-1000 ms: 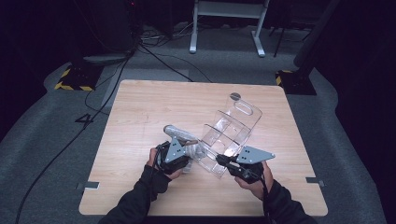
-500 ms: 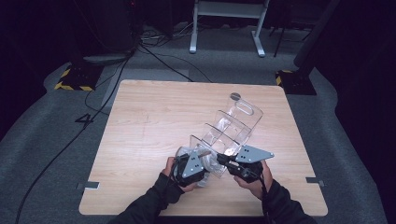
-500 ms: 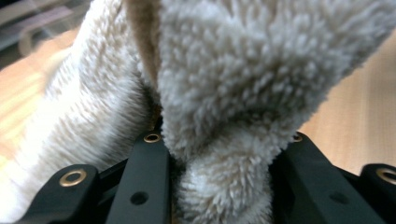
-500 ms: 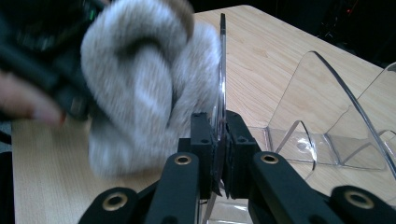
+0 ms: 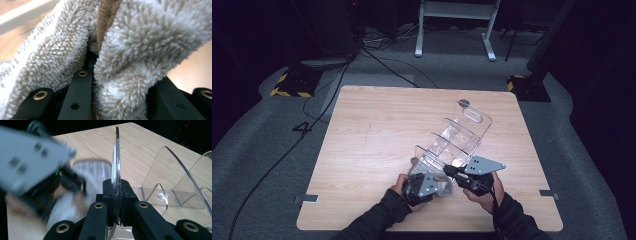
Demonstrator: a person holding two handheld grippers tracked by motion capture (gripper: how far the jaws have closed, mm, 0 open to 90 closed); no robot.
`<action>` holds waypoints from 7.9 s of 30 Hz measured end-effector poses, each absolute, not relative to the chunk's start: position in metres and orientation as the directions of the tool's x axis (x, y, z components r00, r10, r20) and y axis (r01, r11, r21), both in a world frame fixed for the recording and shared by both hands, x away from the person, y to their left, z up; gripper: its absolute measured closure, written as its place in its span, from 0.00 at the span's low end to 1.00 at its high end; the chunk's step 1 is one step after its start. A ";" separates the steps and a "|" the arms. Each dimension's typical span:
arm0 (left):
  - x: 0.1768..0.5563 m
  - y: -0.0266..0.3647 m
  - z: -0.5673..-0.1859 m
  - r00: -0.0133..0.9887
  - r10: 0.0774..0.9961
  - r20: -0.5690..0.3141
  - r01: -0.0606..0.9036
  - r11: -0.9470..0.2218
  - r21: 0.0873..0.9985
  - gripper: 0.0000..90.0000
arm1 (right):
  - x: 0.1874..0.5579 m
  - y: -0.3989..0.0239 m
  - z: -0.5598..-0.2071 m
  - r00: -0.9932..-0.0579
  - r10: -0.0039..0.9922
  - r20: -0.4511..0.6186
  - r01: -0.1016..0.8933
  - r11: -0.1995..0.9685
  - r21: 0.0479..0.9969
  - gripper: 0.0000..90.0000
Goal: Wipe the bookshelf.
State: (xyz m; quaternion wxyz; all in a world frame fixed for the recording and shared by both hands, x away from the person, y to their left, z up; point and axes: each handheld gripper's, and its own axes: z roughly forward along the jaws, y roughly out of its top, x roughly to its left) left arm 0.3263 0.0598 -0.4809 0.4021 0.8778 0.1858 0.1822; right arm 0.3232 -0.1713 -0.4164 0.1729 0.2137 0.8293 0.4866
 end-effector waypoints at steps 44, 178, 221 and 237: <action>0.319 0.073 -0.482 0.881 0.459 0.116 0.195 -0.576 0.794 0.77 | 0.308 -0.196 -0.406 -0.852 0.520 -0.061 0.184 0.406 0.895 0.82; 0.368 0.058 -0.473 0.695 0.635 0.337 0.401 -0.731 0.551 0.78 | 0.366 -0.249 -0.457 -0.722 0.689 -0.066 0.304 0.402 0.863 0.45; 0.376 -0.004 -0.483 0.822 0.510 0.252 0.317 -0.779 0.541 0.79 | 0.367 -0.244 -0.455 -0.743 0.668 -0.044 0.302 0.393 0.869 0.45; 0.361 -0.006 -0.472 0.834 0.542 0.108 0.287 -0.592 0.753 0.77 | 0.360 -0.234 -0.452 -0.787 0.615 -0.049 0.268 0.412 0.871 0.51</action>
